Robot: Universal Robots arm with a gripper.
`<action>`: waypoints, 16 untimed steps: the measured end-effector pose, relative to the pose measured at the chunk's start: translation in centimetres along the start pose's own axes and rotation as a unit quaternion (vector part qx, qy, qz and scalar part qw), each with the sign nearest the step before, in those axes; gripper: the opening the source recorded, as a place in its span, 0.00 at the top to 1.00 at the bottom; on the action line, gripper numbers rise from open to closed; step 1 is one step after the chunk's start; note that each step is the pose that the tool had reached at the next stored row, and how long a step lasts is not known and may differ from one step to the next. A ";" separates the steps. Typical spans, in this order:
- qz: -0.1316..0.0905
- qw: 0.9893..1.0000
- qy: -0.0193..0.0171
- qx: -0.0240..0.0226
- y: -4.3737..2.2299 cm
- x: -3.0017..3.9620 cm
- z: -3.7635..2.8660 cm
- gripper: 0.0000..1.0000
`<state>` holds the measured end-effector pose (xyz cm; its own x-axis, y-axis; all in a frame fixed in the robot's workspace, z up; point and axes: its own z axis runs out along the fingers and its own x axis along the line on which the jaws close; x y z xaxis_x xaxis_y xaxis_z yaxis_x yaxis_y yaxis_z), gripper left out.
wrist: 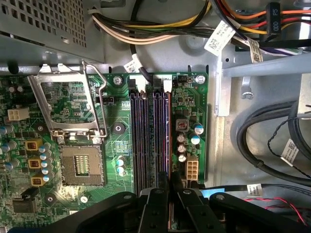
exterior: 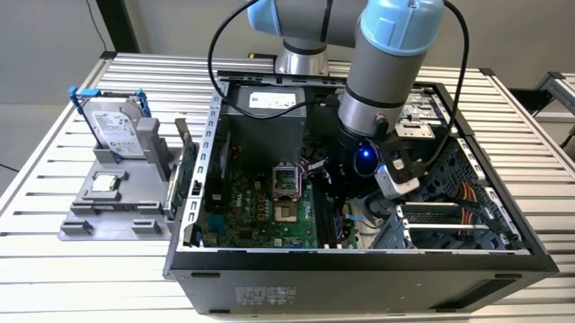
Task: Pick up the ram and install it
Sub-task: 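Insert the ram into the slot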
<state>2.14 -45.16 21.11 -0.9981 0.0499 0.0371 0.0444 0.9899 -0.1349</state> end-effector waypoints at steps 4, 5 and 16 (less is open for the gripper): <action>0.000 1.000 0.000 0.000 0.00 -0.01 0.00 1.00; 0.000 1.000 0.000 0.000 0.00 -0.01 0.00 1.00; 0.000 1.000 0.000 0.000 -0.14 0.03 -1.06 0.00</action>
<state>2.16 -45.16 22.18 -0.9981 0.0493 0.0372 0.0439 0.9899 -0.1349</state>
